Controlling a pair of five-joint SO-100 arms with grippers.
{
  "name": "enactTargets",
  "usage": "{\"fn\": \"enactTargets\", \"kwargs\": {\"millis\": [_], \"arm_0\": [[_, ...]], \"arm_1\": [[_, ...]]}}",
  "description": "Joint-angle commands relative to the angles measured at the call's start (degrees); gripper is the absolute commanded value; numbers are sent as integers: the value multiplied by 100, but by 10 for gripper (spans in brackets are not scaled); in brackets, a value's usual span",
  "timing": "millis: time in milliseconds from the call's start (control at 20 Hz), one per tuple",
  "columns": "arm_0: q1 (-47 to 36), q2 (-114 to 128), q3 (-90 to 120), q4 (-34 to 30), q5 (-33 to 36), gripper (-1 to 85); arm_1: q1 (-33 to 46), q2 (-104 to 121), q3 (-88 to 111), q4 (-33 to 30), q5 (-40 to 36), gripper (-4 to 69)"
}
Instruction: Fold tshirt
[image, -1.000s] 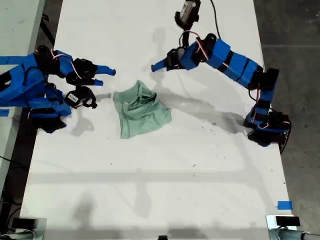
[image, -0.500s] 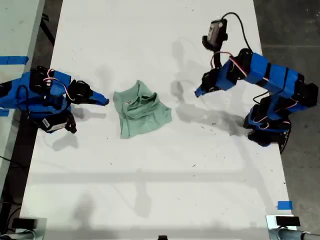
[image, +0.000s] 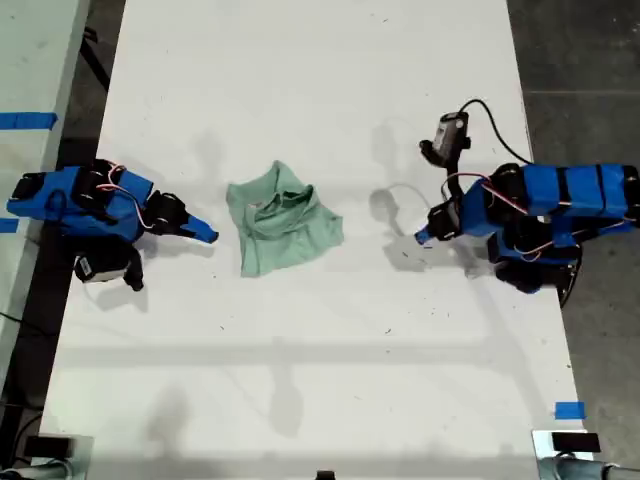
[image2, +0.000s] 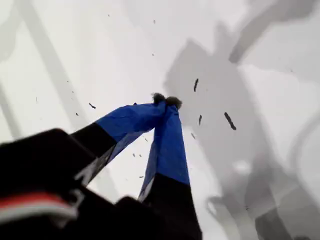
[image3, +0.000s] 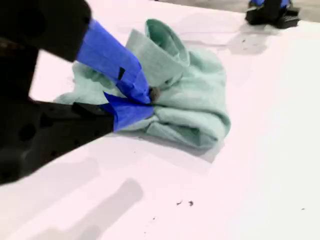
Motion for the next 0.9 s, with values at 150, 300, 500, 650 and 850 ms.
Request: {"fn": "enactTargets", "kwargs": {"millis": [150, 300, 500, 650, 850], "arm_0": [[-70, -229, 88, -264, -62, 1], [-79, -255, 97, -272, -62, 1], [-97, -264, 97, -281, -62, 1], [-132, -272, 105, -290, -35, 1], [-79, -272, 105, -290, -62, 1]], "arm_1": [[-290, -5687, -6293, 246, -1310, -12], [-431, -8218, -9958, 1239, -1652, -12], [-448, -8754, -10362, 642, -1617, -12], [-439, -8974, -10354, 158, -1679, -12], [-308, -9229, -10354, -185, -1784, -12]]}}
